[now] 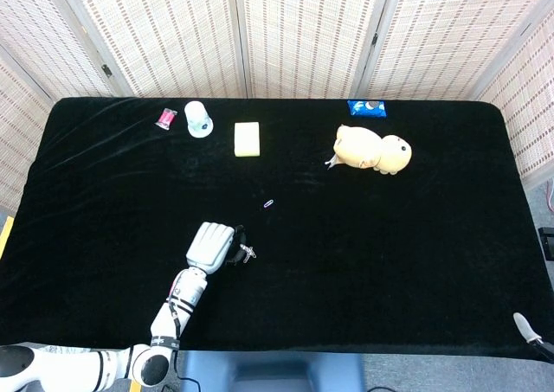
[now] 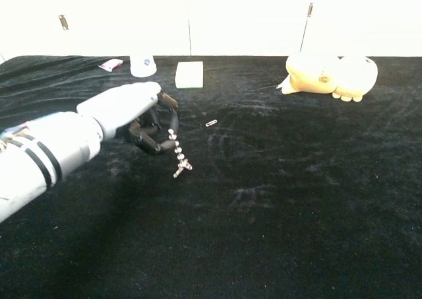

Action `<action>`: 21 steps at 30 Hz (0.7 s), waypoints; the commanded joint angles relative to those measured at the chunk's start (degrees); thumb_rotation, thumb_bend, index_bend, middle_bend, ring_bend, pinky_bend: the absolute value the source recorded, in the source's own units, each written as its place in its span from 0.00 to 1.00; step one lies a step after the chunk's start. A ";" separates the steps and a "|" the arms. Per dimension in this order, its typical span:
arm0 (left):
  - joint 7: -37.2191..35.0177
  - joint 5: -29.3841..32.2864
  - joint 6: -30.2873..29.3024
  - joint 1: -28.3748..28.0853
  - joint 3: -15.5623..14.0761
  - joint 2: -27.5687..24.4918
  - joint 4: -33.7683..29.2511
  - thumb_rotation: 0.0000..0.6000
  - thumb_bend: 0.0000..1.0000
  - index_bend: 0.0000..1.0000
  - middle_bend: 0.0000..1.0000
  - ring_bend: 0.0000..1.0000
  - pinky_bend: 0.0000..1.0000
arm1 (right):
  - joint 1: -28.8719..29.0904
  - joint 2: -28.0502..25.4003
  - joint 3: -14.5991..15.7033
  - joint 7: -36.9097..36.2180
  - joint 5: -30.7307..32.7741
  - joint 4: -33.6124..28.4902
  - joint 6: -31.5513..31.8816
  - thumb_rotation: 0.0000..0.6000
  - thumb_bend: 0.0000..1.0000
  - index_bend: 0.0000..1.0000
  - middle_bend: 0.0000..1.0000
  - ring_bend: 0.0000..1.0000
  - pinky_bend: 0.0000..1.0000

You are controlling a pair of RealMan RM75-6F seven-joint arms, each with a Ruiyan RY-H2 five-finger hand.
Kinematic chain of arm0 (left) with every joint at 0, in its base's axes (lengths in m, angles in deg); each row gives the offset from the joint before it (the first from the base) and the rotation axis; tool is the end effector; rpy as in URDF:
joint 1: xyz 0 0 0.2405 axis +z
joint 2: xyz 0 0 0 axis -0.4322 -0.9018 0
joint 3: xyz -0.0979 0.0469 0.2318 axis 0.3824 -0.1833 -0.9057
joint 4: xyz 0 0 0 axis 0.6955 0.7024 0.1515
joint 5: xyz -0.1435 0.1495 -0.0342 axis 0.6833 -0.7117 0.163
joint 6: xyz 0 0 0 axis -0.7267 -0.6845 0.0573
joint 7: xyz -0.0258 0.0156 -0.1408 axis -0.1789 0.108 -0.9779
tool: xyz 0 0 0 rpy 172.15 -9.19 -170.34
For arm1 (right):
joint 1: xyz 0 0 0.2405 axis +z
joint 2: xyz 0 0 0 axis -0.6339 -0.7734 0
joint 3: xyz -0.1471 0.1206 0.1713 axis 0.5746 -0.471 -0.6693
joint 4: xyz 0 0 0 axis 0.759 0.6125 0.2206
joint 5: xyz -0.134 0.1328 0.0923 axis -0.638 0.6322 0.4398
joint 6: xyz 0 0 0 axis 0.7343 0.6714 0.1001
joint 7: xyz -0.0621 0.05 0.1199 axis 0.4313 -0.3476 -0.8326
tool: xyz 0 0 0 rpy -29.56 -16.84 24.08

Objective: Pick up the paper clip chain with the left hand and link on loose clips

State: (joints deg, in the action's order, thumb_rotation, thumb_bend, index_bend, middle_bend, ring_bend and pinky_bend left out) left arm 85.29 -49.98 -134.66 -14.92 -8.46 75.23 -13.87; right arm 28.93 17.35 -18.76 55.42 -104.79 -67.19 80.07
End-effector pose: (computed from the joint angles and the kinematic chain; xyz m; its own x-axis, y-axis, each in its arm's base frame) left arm -0.0945 0.3063 -0.0503 0.3130 0.2081 0.9267 0.9076 -0.3530 -0.2273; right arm -0.3189 -0.0815 0.2055 0.2875 0.2889 0.9132 -0.9505 -0.0310 0.3091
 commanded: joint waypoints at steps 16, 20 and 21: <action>-3.94 1.92 -2.04 1.57 3.68 -5.59 1.64 1.00 0.66 0.76 1.00 1.00 1.00 | 3.17 -1.40 -0.87 2.71 1.16 -2.91 -6.37 1.00 0.23 0.00 0.00 0.00 0.00; -6.17 3.03 -0.53 1.39 4.18 -5.36 5.01 1.00 0.66 0.76 1.00 1.00 1.00 | 3.64 -1.55 -1.48 3.33 2.61 -3.60 -7.64 1.00 0.23 0.00 0.00 0.00 0.00; -6.76 3.16 -0.34 1.40 4.35 -5.47 5.52 1.00 0.66 0.76 1.00 1.00 1.00 | 3.76 -1.57 -1.48 3.58 2.66 -3.75 -7.94 1.00 0.23 0.00 0.00 0.00 0.00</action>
State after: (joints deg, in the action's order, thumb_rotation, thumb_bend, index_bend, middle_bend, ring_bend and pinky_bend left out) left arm 79.32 -47.29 -135.56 -13.43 -4.46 69.70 -9.07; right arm 32.53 15.82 -20.14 58.75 -102.25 -70.74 72.39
